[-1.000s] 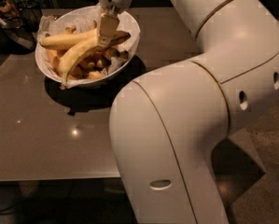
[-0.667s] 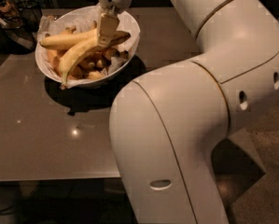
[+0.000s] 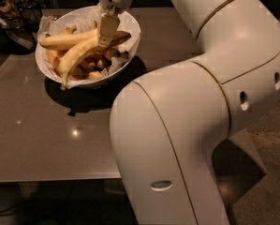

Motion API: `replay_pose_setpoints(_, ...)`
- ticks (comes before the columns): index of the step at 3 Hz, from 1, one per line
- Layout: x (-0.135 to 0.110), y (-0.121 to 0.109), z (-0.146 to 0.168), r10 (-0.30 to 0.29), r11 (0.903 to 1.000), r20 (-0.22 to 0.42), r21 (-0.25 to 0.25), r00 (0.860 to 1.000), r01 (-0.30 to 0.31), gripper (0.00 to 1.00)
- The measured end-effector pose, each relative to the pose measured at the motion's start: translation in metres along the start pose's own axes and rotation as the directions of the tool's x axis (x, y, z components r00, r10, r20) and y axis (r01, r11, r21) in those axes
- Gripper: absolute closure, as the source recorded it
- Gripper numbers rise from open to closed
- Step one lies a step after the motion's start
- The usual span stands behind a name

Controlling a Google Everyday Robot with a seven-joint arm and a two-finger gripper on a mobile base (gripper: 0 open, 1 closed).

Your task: Pick banana from white bowl

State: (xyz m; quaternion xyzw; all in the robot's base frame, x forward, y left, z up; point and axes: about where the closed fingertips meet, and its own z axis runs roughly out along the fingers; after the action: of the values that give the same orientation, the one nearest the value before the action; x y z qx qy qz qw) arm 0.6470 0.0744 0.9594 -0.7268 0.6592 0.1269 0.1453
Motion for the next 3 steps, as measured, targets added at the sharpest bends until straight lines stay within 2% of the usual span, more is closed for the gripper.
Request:
replay_pose_setpoints(1, 0.0000, 0.0000, 0.0000, 0.000, 1.0000, 0.000, 0.000, 1.000, 0.000, 1.00)
replay_pose_setpoints(2, 0.0000, 0.0000, 0.0000, 0.000, 1.0000, 0.000, 0.000, 1.000, 0.000, 0.81)
replay_pose_setpoints(3, -0.0023, -0.0003, -0.0056, 0.000, 1.0000, 0.000, 0.000, 1.000, 0.000, 0.59)
